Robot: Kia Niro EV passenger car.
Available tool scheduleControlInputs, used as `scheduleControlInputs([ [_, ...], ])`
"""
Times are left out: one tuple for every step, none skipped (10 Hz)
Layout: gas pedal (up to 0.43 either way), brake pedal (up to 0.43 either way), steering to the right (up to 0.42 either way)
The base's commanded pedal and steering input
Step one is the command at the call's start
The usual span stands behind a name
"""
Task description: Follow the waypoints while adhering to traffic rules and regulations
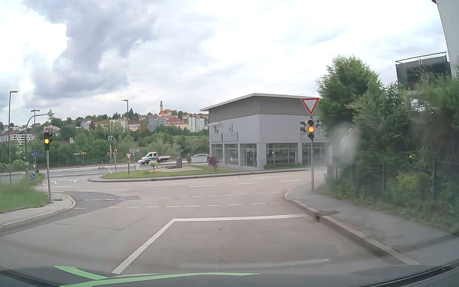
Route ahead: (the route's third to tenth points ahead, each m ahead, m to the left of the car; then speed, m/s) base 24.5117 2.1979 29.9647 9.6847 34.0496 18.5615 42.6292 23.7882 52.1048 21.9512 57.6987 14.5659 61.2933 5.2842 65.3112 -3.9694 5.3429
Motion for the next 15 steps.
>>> scheduleControlInputs([
  [0.000, 0.268, 0.023],
  [0.000, 0.274, 0.015],
  [0.000, 0.280, 0.010],
  [0.000, 0.280, 0.009],
  [0.000, 0.287, 0.008],
  [0.000, 0.287, 0.002],
  [0.000, 0.293, -0.005],
  [0.000, 0.293, -0.010],
  [0.000, 0.305, -0.009],
  [0.000, 0.311, -0.007],
  [0.000, 0.311, -0.007],
  [0.000, 0.311, -0.006],
  [0.000, 0.311, -0.006],
  [0.000, 0.311, -0.006],
  [0.000, 0.317, -0.006],
])
